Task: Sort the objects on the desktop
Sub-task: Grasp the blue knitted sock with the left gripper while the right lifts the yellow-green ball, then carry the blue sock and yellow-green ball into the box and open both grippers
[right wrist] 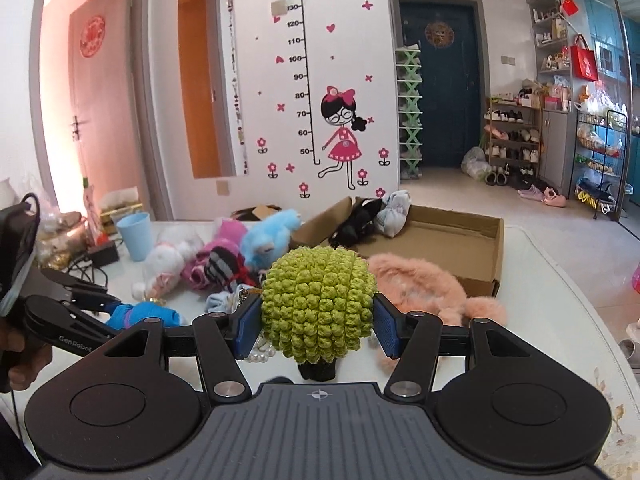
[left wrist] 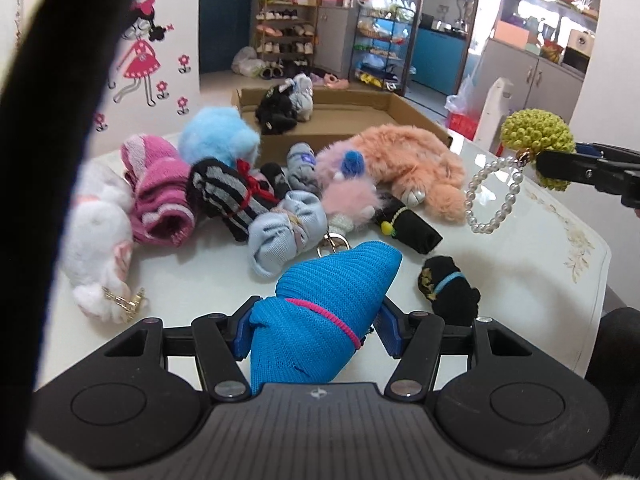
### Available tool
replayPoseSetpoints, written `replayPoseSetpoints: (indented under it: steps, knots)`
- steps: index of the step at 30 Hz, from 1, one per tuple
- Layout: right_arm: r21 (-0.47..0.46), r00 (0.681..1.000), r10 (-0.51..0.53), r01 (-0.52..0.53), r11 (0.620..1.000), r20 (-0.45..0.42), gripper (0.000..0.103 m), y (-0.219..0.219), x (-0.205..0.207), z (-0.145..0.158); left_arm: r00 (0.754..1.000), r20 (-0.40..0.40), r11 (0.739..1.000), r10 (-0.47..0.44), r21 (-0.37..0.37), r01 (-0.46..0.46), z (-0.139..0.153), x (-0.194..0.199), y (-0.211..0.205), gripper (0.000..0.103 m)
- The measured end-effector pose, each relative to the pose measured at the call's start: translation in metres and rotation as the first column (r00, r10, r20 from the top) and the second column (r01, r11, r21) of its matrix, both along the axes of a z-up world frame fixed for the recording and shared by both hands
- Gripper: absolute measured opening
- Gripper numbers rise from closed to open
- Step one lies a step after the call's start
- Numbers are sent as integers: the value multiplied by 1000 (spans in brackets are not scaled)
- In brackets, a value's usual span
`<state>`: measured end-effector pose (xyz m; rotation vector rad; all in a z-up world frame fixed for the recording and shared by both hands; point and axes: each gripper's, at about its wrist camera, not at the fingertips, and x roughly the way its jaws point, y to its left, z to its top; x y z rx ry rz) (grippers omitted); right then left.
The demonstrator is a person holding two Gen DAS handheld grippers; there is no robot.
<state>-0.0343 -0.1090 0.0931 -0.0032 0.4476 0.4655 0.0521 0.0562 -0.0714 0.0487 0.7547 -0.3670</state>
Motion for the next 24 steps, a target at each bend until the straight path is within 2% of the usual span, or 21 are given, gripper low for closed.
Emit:
replayPoseSetpoints:
  steps: [5,13,18,24]
  knots:
    - [1,1000,-15,15,1000,3,63,-10,0,8,1000,15,1000,23,-11,-23,16,-5,-2,54]
    - [18,999,-40,40,999,19,63,-29,7,24,999,41,1000,9,-13,-8,46,1,-20,54]
    - [23,997,-56,55,998,45,63,-41,19,42,998,62,1000,-4,2,4,66,22,-36,54]
    - [5,993,-72,72,997,91,63,-52,44,69,996,87,1000,-4,-16,5,94,61,-53,54]
